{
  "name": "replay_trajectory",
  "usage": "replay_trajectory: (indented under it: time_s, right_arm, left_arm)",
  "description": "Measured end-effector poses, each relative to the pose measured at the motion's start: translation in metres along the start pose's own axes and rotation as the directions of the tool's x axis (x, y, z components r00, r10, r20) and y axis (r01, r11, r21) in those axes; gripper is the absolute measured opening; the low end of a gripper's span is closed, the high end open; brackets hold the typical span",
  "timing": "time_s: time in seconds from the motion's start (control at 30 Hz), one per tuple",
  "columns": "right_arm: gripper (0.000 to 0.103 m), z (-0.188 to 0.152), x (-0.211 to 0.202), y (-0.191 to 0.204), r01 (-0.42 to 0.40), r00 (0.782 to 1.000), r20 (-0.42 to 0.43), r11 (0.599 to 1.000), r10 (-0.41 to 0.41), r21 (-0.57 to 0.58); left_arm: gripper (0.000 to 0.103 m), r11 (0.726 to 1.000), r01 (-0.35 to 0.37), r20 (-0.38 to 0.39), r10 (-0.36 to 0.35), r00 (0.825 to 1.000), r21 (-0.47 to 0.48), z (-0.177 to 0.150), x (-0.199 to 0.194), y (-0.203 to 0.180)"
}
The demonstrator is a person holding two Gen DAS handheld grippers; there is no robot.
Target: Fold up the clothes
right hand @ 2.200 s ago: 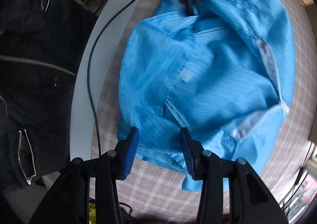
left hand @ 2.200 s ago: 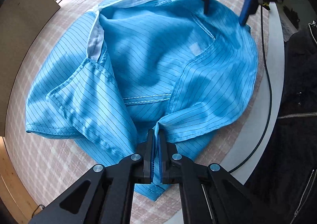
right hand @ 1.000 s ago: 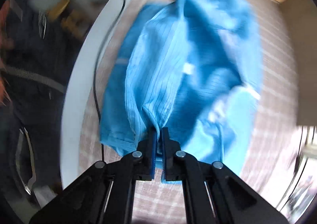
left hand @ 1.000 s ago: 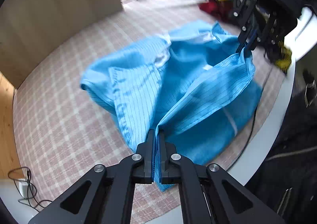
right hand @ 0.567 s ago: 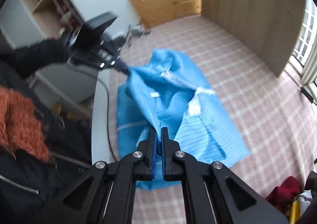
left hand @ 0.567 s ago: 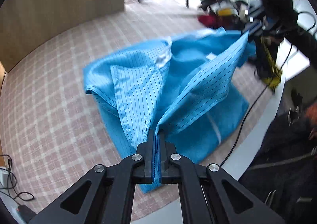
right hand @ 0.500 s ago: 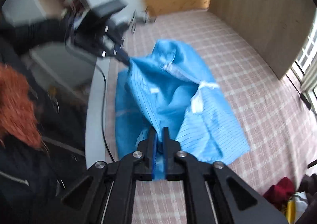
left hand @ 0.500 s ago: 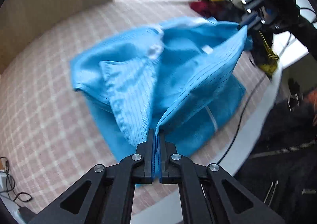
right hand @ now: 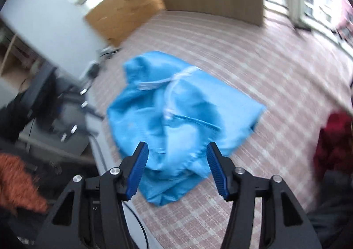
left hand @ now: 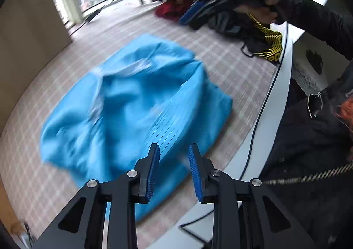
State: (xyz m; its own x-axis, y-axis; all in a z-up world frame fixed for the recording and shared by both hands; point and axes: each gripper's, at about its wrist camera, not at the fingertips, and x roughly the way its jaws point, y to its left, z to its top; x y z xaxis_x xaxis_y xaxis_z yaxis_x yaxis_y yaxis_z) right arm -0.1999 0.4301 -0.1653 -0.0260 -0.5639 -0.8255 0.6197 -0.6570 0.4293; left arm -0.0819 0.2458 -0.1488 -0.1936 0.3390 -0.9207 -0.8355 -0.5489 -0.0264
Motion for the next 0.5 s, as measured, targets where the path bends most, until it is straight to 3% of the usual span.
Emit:
replay_trajectory:
  time_s: [0.13, 0.3, 0.37, 0.4, 0.5]
  right_arm:
    - [0.054, -0.014, 0.022, -0.024, -0.063, 0.997, 0.047, 0.986, 0.056, 0.155]
    - [0.054, -0.015, 0.03, -0.025, -0.096, 0.991, 0.112, 0.979, 0.077, 0.179]
    - [0.054, -0.012, 0.028, -0.02, -0.087, 0.992, 0.11, 0.981, 0.069, 0.173]
    - [0.054, -0.011, 0.032, -0.018, -0.082, 0.993, 0.102, 0.982, 0.065, 0.168]
    - [0.048, -0.007, 0.048, -0.013, -0.07, 0.996, 0.072, 0.986, 0.059, 0.152]
  left_arm:
    - [0.029, 0.997, -0.014, 0.05, 0.01, 0.999, 0.081, 0.026, 0.015, -0.034]
    - [0.029, 0.999, 0.014, 0.068, -0.016, 0.998, 0.034, 0.054, 0.037, -0.029]
    - [0.016, 0.999, 0.037, 0.068, -0.037, 0.997, 0.006, 0.057, 0.045, -0.022]
    - [0.0, 0.999, 0.034, 0.069, -0.034, 0.997, -0.002, 0.056, 0.046, -0.018]
    - [0.001, 0.999, 0.037, 0.066, -0.035, 0.997, -0.03, 0.044, 0.044, -0.016]
